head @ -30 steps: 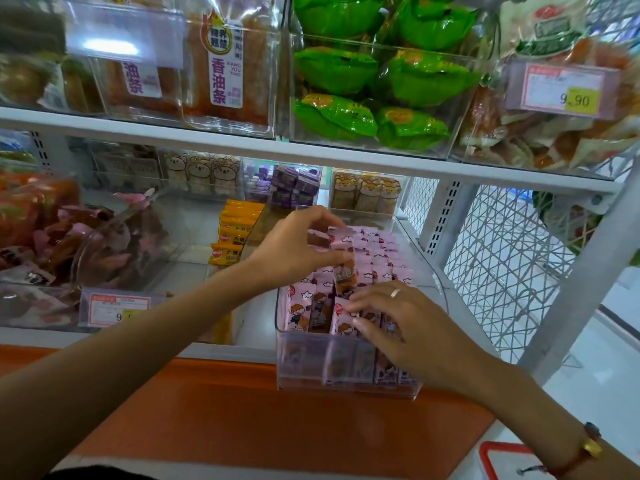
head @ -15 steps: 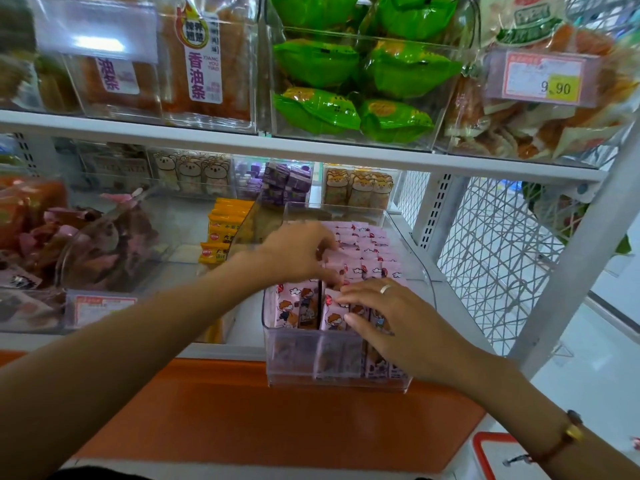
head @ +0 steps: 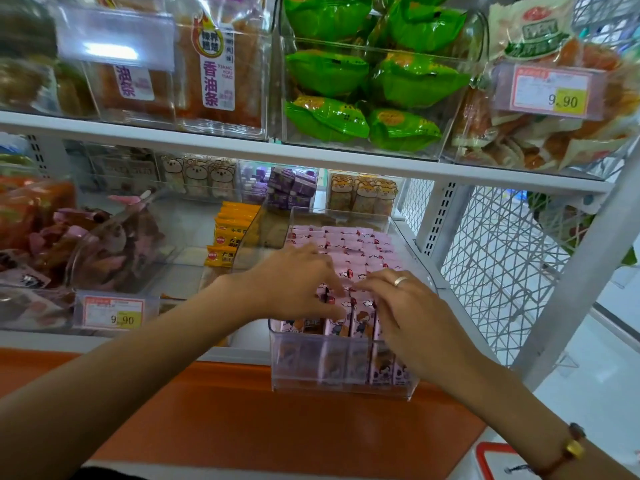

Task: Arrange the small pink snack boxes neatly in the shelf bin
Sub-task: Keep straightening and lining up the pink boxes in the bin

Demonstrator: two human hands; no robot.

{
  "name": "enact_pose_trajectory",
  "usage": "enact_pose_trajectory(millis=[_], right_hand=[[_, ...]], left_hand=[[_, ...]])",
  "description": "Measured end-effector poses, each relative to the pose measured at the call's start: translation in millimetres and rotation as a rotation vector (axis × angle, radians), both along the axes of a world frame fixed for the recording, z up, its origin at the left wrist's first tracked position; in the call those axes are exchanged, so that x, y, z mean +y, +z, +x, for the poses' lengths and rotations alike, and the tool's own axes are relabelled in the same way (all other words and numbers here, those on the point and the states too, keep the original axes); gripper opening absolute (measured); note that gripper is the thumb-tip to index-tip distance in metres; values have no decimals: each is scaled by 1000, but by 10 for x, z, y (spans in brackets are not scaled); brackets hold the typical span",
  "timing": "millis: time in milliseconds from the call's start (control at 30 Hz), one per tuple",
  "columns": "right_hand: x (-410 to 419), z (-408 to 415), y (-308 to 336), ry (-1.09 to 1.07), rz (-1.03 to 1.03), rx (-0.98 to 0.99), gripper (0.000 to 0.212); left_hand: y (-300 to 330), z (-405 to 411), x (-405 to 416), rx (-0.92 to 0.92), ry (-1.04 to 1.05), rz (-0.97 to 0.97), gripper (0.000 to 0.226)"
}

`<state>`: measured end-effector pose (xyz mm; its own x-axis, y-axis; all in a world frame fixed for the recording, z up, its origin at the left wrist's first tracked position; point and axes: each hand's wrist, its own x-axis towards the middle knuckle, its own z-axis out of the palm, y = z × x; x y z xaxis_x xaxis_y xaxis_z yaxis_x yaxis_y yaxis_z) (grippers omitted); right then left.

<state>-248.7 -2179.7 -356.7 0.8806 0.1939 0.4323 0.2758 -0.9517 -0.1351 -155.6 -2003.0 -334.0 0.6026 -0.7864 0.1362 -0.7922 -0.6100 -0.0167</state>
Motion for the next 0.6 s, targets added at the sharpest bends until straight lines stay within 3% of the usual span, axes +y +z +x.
enact_pose_trajectory(millis=[100,233,367,500,600], right_hand=[[13,2,-33,-5,-73,84,43],[19,2,-24,-22,-48,92,38],[13,18,-37,-22,-31,83,33],[-1,35,-41,-23,17,105,31],[-5,31,-50,-15,16,99,31]], left_hand=[[-46,-45,12,-62,19,-46,40],[-77,-124,26,-11,8,-134,32],[-106,-245,34,38,-42,-199,12],[-110,-287,47,130,-47,-248,38],[-105,-308,76,131,-42,-312,38]])
